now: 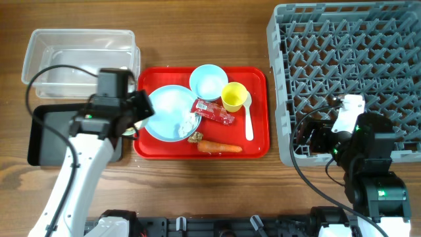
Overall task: Sort waste into correct bins and load items into the dishwasher rack
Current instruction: 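Tip the plate over the black tray to dump rice and peanuts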
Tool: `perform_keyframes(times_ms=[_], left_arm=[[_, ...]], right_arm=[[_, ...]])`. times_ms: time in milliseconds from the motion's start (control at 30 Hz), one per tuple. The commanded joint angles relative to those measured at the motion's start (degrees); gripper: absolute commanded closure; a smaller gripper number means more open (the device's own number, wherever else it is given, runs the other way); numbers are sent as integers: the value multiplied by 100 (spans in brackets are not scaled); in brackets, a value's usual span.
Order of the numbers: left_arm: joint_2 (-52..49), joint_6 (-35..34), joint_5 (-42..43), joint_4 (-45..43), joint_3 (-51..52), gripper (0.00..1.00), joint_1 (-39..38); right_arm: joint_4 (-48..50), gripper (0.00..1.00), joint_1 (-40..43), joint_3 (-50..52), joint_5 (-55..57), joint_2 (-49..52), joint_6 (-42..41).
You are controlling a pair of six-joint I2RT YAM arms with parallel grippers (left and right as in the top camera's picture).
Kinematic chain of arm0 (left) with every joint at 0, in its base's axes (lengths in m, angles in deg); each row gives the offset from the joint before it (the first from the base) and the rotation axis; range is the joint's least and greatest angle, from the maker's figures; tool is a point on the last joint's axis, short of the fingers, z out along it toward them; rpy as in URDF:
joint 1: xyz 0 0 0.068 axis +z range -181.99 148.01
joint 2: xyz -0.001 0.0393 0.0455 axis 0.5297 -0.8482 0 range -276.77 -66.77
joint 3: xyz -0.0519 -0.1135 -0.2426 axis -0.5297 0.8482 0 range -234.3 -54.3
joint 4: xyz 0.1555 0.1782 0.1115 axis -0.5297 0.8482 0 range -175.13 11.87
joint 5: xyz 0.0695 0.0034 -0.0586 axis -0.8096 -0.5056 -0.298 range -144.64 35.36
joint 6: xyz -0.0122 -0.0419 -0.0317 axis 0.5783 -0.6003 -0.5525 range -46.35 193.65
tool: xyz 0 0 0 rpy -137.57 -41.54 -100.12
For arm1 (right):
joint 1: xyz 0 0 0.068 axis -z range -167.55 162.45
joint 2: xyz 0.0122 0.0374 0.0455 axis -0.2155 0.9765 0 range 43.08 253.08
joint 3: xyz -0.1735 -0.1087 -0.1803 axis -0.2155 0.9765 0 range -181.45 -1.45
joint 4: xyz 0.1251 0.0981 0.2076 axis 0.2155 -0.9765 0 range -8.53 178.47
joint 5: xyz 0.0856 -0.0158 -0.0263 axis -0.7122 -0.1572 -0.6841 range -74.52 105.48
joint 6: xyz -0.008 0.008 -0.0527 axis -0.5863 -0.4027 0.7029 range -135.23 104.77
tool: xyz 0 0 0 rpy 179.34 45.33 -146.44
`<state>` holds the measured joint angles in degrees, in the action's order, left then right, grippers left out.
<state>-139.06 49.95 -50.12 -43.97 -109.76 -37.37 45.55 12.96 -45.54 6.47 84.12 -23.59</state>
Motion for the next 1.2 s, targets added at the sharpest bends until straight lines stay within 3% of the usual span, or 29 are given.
perform_keyframes(times_ms=[0, 233, 400, 500, 633, 833, 1167], left_arm=[[-39, 282, 1180, 79, -4, 96, 1045], [-778, 1207, 3392, 13, -4, 96, 3128], [-1711, 1438, 4695, -157, -4, 96, 4065], [-2463, 1757, 6389, -306, -4, 96, 4642], [-2820, 1908, 7296, -302, -4, 96, 5082], [-2824, 1904, 8251, -326, -4, 96, 5342], [-2824, 1897, 8273, -280, -4, 96, 5342]], right_arm=[[-20, 0, -33, -122, -120, -9, -74], [-31, 0, -35, -122, -120, -9, -74], [-31, 0, -33, -122, -120, -9, -72], [-39, 0, -33, -122, -118, -9, -63], [-46, 0, -33, -122, -118, -9, -63], [-48, 0, -33, -122, -118, -9, -61], [-87, 0, -33, -122, -118, -9, -63]])
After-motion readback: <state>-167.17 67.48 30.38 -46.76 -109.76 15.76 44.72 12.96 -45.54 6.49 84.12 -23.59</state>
